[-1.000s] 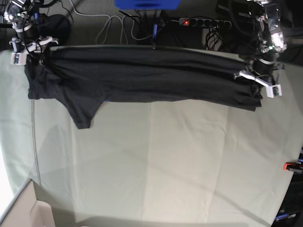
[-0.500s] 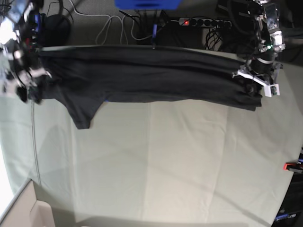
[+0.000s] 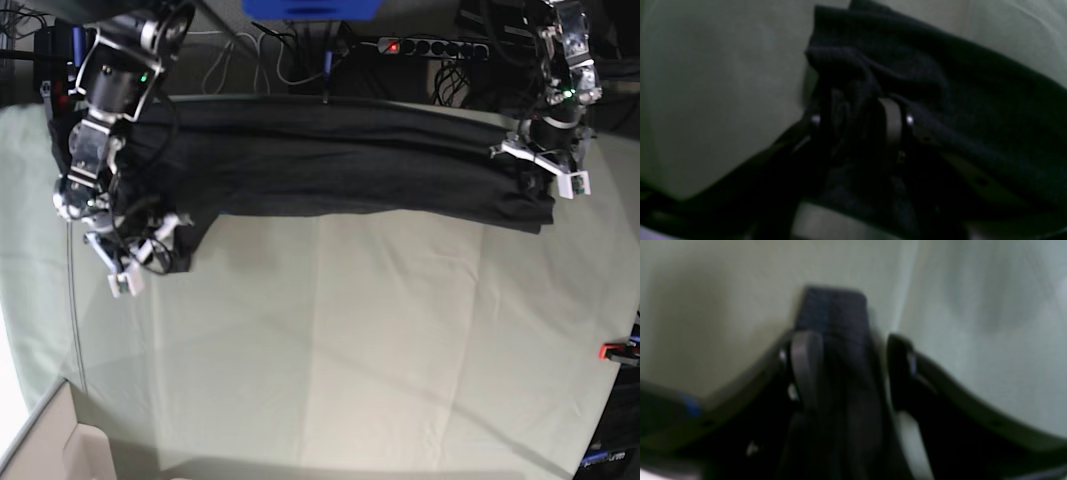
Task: Layout the t-shirt on the table in an organized manner, then fold the t-shirt properly
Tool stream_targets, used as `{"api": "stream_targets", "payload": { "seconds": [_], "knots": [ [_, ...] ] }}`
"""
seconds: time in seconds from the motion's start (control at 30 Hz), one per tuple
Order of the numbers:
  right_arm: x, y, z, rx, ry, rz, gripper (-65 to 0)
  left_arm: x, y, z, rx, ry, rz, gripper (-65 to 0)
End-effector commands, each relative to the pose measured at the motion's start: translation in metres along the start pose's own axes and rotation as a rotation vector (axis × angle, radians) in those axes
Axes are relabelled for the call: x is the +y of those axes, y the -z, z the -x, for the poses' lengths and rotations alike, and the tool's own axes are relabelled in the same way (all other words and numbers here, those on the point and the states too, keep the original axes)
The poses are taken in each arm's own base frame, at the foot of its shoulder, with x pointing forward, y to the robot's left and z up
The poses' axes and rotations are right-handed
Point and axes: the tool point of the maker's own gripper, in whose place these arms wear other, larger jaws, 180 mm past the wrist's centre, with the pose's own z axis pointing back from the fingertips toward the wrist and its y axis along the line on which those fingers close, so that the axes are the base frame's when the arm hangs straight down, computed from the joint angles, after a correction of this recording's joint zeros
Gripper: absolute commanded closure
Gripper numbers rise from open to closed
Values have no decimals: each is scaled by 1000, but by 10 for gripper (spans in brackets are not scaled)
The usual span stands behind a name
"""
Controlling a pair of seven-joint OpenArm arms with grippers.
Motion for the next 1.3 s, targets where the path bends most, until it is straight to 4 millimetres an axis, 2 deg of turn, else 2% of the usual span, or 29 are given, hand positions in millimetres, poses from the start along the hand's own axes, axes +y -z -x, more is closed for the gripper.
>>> {"api": "stream_targets", "payload": {
  "seconds": [0.0, 0.07, 0.13, 0.17, 0.23, 0.27, 0.37, 0.57, 0.63, 0.77, 0.87, 1.03, 1.13, 1.27],
  "knots": [
    [-4, 1, -14, -36, -11, 4, -314, 4, -1, -10, -32, 5, -4, -208],
    [-7, 0, -12, -46, -12, 5, -307, 4, -1, -10, -32, 5, -5, -208],
    [-6, -3, -1, -46, -9, 7, -257, 5, -2, -9, -31, 4, -7, -208],
    [-8, -7, -1, -55, -17, 17, -201, 6, -2, -9, -32, 3, -9, -208],
    [-13, -18, -6, -77, -43, 45, -48, 12, -3, -11, -38, -8, -27, -208],
    [-13, -24, -7, -87, -56, 58, 0, 13, -3, -11, -39, -13, -31, -208],
    [-24, -58, -10, -138, -94, 139, -3, 13, -3, -11, -40, -16, -33, -208],
    [-28, -127, -30, -283, -119, 247, 0, 14, -2, -14, -44, -10, -35, -209],
    [-32, -140, -22, -280, -104, 282, 0, 14, -2, -15, -47, -9, -35, -209],
    [-45, -147, 11, -220, -48, 318, 0, 13, -2, -15, -46, -9, -31, -209],
    [-46, -142, 37, -164, -9, 307, 0, 13, -2, -15, -46, -8, -32, -209],
    [-40, -128, 69, -93, 45, 269, 0, 14, -3, -13, -42, -5, -32, -218],
    [-36, -121, 82, -64, 71, 248, 0, 14, -4, -11, -38, -3, -31, -299],
    [-35, -118, 89, -48, 84, 240, 0, 15, -7, -7, -29, 0, -31, -472]
  ]
}}
